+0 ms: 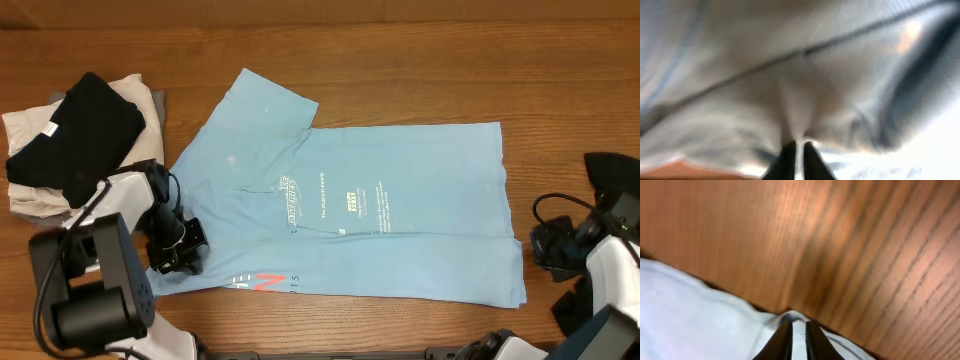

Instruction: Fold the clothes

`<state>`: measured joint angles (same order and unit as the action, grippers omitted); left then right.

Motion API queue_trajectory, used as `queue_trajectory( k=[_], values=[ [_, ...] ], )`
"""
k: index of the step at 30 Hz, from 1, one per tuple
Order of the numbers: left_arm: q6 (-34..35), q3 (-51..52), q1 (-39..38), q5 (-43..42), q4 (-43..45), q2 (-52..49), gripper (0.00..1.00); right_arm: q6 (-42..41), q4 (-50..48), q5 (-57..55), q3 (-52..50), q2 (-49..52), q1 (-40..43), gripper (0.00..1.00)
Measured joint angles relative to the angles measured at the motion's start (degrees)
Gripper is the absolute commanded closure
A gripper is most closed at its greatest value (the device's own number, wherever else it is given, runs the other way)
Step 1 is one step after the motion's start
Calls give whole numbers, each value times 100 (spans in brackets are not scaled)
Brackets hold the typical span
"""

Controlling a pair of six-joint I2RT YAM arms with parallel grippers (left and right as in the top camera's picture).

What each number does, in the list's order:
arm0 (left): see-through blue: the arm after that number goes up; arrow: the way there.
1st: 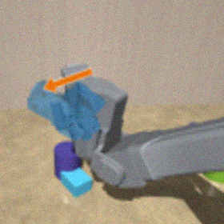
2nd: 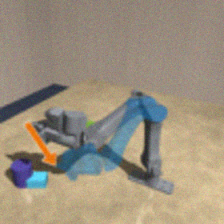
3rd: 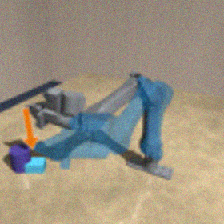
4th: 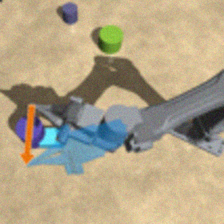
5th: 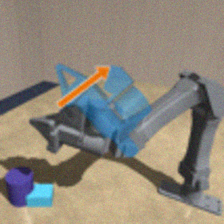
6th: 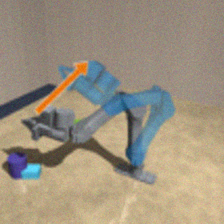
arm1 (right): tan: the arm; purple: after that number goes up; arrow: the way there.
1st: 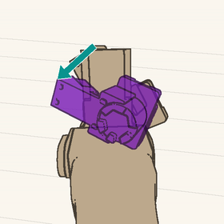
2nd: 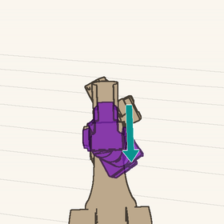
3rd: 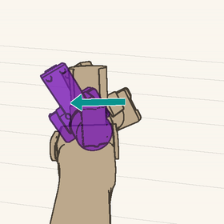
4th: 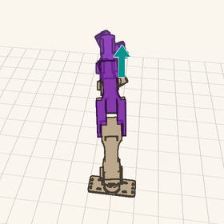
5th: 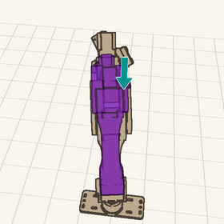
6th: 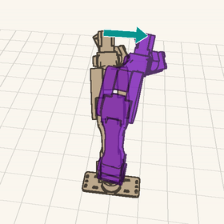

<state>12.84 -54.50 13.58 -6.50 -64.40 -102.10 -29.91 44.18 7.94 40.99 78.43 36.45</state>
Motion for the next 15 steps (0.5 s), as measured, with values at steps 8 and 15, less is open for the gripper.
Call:
queue_trajectory(
  k=[8,15],
  values=[
    [-133,-697,0,-42,-463,1294,55,404,354,1027,562,-280,-2,79],
    [-636,-1950,-286,-745,-413,1733,46,876,1132,1672,1794,-295,-291,66]
  ],
)
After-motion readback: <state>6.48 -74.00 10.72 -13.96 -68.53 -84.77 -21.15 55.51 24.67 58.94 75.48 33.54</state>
